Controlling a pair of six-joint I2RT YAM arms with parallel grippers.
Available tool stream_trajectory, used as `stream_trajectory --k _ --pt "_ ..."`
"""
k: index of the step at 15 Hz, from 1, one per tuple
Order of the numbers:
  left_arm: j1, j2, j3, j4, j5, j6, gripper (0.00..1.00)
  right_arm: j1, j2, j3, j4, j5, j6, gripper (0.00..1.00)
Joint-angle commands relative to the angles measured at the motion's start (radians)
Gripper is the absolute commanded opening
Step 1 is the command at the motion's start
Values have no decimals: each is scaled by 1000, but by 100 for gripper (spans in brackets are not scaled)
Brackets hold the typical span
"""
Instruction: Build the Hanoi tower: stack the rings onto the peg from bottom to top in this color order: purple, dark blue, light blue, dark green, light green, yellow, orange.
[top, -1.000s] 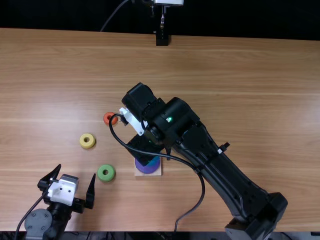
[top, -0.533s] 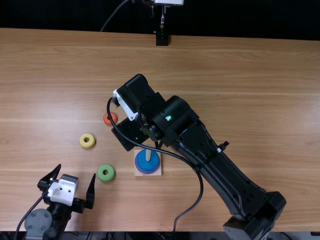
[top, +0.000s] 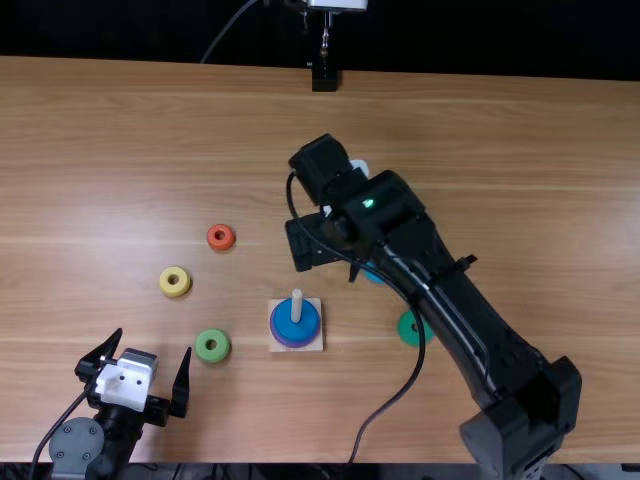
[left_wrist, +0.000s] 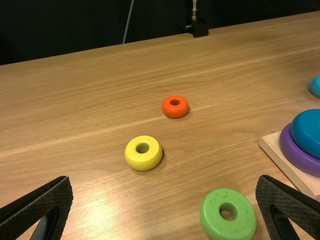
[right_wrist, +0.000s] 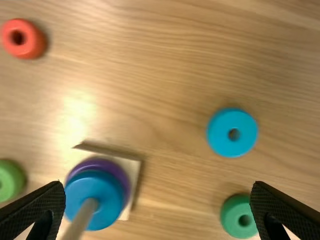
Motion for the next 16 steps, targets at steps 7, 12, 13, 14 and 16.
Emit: stream_trajectory --k 7,12,13,14,16 --pt "6 -12 -105 -76 10 15 100 -148 47 -148 3 -36 -184 100" --pt "6 -12 -105 -76 10 15 100 -208 136 -143 16 -106 -200 100" --pt "6 -12 -105 -76 10 15 100 -216 158 -148 17 -106 -195 100" --pt "6 -12 -105 -76 10 15 100 -216 181 -146 17 -102 -191 100" --pt "6 -12 -105 -76 10 15 100 -216 207 -138 19 -100 -188 100"
